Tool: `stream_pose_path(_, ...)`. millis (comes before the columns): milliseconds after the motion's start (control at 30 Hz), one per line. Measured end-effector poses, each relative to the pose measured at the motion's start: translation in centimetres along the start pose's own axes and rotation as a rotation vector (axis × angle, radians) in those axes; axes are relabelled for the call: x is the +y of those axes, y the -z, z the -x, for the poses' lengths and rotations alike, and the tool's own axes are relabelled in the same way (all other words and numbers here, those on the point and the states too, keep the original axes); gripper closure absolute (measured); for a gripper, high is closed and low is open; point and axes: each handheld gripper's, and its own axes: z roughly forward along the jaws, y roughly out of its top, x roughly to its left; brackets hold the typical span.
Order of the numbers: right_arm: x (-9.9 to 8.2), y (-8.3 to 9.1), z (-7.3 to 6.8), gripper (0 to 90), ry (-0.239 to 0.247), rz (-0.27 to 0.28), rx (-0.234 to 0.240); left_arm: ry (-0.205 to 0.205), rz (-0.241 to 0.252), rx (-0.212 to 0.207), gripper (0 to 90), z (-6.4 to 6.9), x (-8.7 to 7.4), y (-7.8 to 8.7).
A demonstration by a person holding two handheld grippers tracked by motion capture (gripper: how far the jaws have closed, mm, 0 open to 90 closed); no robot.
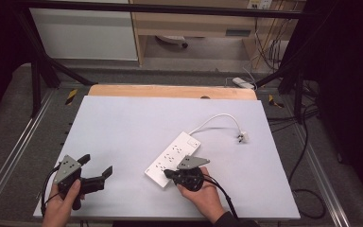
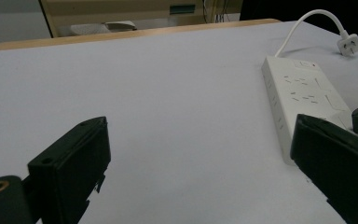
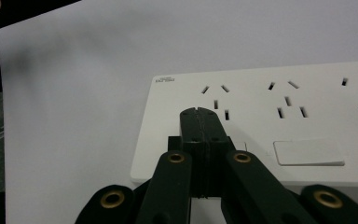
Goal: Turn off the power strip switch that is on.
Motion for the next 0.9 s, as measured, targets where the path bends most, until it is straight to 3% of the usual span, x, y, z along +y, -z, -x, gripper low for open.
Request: stream_pose_path(900,-0.10,0.02,-0.02,90.0,0.004,0.008,0.002,-0.001,0.005,0.000,4.7,-0.03,0.01,0.01)
